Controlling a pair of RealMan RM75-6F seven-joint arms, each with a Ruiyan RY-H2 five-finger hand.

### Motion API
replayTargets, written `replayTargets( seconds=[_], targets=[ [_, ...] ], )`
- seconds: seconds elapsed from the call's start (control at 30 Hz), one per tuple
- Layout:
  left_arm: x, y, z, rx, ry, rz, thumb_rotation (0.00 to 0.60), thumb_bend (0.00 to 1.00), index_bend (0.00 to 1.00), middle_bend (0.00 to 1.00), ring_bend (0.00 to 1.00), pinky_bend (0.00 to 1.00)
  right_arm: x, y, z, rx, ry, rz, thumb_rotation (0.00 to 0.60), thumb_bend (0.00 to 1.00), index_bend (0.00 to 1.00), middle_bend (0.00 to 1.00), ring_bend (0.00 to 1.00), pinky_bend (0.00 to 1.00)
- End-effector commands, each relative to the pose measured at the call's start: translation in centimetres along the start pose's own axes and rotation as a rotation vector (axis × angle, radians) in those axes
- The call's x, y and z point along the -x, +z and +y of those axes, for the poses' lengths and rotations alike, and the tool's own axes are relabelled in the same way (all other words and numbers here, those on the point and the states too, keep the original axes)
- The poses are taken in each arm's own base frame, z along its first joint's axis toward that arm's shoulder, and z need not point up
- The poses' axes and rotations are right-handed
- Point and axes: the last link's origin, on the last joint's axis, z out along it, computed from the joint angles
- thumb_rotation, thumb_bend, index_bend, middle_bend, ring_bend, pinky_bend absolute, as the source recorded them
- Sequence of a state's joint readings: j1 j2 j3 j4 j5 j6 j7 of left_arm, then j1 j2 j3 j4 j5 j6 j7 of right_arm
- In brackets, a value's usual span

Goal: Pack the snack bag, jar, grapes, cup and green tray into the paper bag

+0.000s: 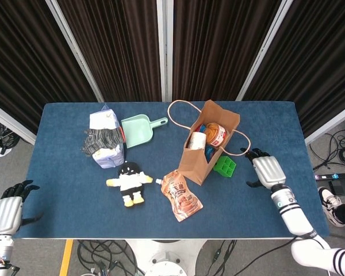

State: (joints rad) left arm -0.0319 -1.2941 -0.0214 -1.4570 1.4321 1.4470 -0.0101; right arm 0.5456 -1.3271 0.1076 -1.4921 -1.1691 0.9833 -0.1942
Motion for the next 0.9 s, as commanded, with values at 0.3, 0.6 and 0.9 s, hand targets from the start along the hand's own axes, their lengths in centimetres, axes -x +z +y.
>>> replayTargets(
  seconds=[0.3,0.6,0.9],
  targets=[
    [0.3,0.0,-0.3,-0.003,-0.006,-0.006,0.600,0.11,0.37,0.29,0.21,0.22,3.9,4.1,-2.5,0.048,0.083,-0.005,0.600,0.04,0.09,0.23,0.10,0.21],
    [0.5,0.1,-0.3,0.002,-0.009,-0.009,0.600,0.12,0.37,0.29,0.21,0.22,5.9,5.2,-4.0,0.038,0.126,-0.023,0.600,0.04,0.09,0.23,0.10,0.21],
    [0.5,0.0,-0.5,-0.003,-0.011,-0.011,0.600,0.12,0.37,0.29,0.21,0.22,7.2,6.1,-5.0,0.034,0.141,0.019,0.600,0.22,0.31,0.34,0.17,0.31]
  ],
)
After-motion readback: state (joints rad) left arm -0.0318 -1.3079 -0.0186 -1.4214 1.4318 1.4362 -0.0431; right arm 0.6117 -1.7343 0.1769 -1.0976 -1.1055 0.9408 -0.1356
